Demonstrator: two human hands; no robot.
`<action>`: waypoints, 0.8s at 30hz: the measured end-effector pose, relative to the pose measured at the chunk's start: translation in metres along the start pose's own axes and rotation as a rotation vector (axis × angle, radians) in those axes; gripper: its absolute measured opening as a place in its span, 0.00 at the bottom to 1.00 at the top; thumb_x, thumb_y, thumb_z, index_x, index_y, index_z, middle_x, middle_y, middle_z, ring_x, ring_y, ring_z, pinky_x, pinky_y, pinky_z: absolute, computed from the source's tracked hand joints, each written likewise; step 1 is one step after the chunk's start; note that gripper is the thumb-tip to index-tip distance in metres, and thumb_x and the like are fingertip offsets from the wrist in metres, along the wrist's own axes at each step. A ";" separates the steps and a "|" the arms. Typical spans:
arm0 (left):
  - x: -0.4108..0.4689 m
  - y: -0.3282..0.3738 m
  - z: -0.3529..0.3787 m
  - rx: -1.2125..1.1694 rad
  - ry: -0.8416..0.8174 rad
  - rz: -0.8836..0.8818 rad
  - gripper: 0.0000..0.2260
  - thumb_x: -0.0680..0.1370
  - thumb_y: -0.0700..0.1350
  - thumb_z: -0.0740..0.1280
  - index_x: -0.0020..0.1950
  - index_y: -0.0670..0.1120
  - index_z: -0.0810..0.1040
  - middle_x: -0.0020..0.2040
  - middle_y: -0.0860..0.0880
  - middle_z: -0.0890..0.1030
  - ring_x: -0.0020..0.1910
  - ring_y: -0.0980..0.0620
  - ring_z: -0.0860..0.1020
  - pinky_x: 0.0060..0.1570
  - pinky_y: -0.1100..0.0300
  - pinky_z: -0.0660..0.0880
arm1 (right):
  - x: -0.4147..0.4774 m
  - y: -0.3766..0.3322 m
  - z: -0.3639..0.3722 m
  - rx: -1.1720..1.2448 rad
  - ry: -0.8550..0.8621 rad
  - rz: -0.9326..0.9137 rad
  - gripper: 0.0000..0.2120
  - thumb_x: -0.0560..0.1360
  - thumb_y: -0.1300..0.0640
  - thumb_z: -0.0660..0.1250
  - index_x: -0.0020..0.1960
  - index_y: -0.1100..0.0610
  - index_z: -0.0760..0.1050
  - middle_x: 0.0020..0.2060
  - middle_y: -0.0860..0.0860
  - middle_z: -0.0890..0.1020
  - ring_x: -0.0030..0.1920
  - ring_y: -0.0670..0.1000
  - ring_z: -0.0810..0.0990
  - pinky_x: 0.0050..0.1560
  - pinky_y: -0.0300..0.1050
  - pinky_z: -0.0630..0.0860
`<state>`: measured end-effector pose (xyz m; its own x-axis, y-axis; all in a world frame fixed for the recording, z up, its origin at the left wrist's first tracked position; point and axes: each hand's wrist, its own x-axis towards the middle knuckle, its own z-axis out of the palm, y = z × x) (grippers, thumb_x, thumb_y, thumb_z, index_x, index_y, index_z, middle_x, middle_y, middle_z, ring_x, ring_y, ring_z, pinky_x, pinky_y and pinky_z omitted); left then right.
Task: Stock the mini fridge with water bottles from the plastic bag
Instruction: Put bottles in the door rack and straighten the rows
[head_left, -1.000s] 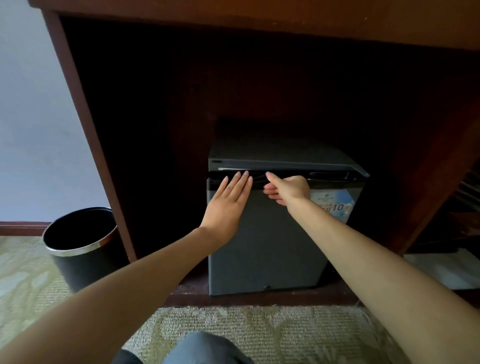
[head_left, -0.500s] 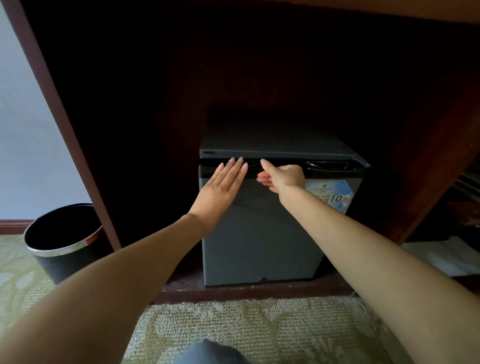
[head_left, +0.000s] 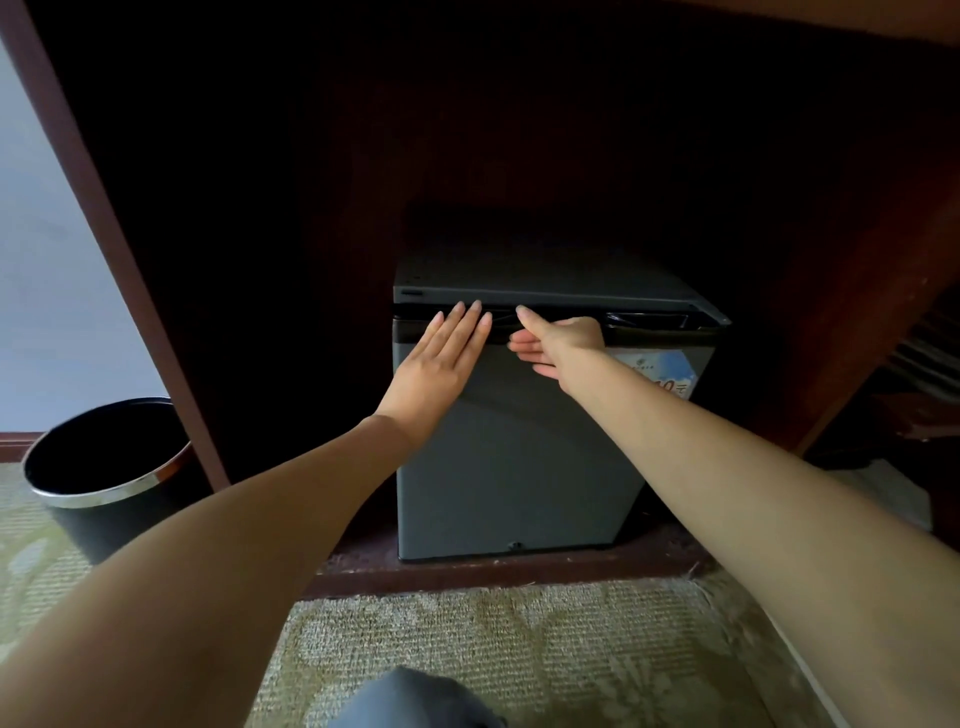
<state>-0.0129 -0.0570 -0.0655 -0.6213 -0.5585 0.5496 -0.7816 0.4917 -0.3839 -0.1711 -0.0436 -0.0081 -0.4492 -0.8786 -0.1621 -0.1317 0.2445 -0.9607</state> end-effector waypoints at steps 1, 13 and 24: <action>-0.002 0.001 -0.003 0.016 -0.012 -0.004 0.40 0.63 0.26 0.69 0.74 0.37 0.63 0.73 0.39 0.65 0.72 0.42 0.65 0.71 0.50 0.60 | -0.003 0.001 0.001 0.000 0.002 0.000 0.16 0.75 0.47 0.69 0.35 0.57 0.80 0.34 0.50 0.84 0.40 0.48 0.83 0.49 0.43 0.77; -0.009 0.005 -0.019 -0.069 -0.209 -0.039 0.36 0.79 0.38 0.58 0.76 0.40 0.35 0.77 0.42 0.38 0.76 0.45 0.37 0.72 0.54 0.33 | -0.025 0.008 -0.002 0.014 -0.075 -0.028 0.10 0.79 0.53 0.64 0.48 0.59 0.81 0.49 0.53 0.85 0.51 0.50 0.82 0.54 0.44 0.76; -0.015 0.016 -0.034 -0.228 -0.212 -0.065 0.41 0.75 0.38 0.61 0.77 0.51 0.36 0.77 0.41 0.38 0.76 0.42 0.38 0.73 0.51 0.36 | -0.047 0.010 -0.034 -0.087 -0.155 -0.064 0.15 0.77 0.53 0.67 0.62 0.56 0.77 0.58 0.52 0.81 0.61 0.51 0.76 0.56 0.43 0.71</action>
<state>-0.0147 -0.0180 -0.0547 -0.5870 -0.7089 0.3910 -0.8023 0.5741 -0.1634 -0.1810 0.0144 -0.0026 -0.2964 -0.9447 -0.1402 -0.2347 0.2143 -0.9482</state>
